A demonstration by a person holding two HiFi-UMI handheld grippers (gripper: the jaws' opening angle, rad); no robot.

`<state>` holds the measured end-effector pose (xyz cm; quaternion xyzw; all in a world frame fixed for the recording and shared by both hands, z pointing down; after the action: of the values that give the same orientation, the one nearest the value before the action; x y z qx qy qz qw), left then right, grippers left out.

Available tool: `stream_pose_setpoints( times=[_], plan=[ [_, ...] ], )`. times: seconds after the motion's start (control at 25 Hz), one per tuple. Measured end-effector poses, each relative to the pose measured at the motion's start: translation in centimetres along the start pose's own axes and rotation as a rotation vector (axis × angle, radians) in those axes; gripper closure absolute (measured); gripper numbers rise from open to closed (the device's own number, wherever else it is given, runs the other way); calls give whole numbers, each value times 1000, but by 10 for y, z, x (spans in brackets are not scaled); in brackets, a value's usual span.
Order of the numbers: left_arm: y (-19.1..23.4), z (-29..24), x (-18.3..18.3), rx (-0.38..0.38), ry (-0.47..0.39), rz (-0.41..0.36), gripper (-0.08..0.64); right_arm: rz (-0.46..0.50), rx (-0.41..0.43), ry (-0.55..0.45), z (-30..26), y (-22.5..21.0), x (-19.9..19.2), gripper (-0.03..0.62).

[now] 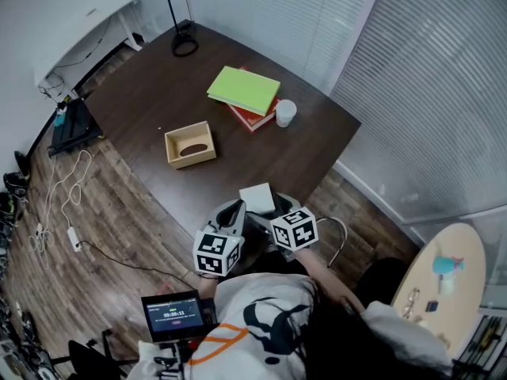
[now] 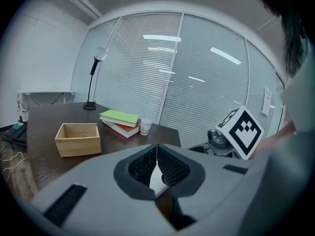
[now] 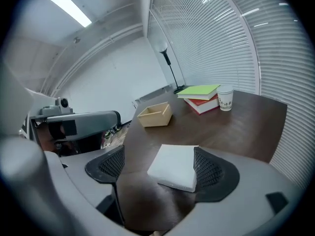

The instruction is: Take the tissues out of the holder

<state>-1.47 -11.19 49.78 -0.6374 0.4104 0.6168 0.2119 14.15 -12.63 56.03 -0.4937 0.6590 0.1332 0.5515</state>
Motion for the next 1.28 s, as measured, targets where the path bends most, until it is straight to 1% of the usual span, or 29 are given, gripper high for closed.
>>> stream_pose_setpoints(
  times=[0.24, 0.44, 0.52, 0.64, 0.72, 0.8, 0.92, 1.0, 1.12, 1.28],
  plan=[
    [-13, 6, 4, 56, -12, -1, 560, 20, 48, -34, 11, 4, 10, 146],
    [-31, 17, 5, 111, -25, -39, 560, 20, 123, -63, 24, 5, 17, 149],
    [-37, 26, 5, 146, -37, -43, 560, 26, 152, -78, 28, 7, 20, 178],
    [-45, 43, 5, 180, -53, -49, 560, 29, 206, -90, 31, 15, 21, 197],
    [-48, 56, 5, 168, -43, -83, 560, 39, 241, -94, 32, 20, 21, 204],
    [-49, 68, 7, 140, -19, -133, 560, 54, 266, -95, 35, 26, 21, 213],
    [-50, 82, 12, 96, 21, -196, 560, 62, 286, -92, 44, 33, 16, 224],
    [-51, 87, 20, 67, 29, -229, 560, 56, 288, -106, 50, 38, 17, 233],
    [-51, 93, 37, 43, -3, -259, 560, 51, 279, -140, 56, 48, 24, 246],
    [-52, 110, 49, 42, -56, -250, 560, 69, 268, -182, 67, 70, 29, 259]
  ],
)
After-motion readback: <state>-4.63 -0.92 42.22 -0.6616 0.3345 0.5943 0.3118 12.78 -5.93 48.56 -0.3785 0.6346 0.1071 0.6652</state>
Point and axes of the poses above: the fingertips, and each gripper's own axes: z backward along the fingers, y to its left, x out of its top, the point moved 9 cm from there along z, backward along the fingers, and after that the axes turned 15 degrees about -y, right-handed, at the moved point
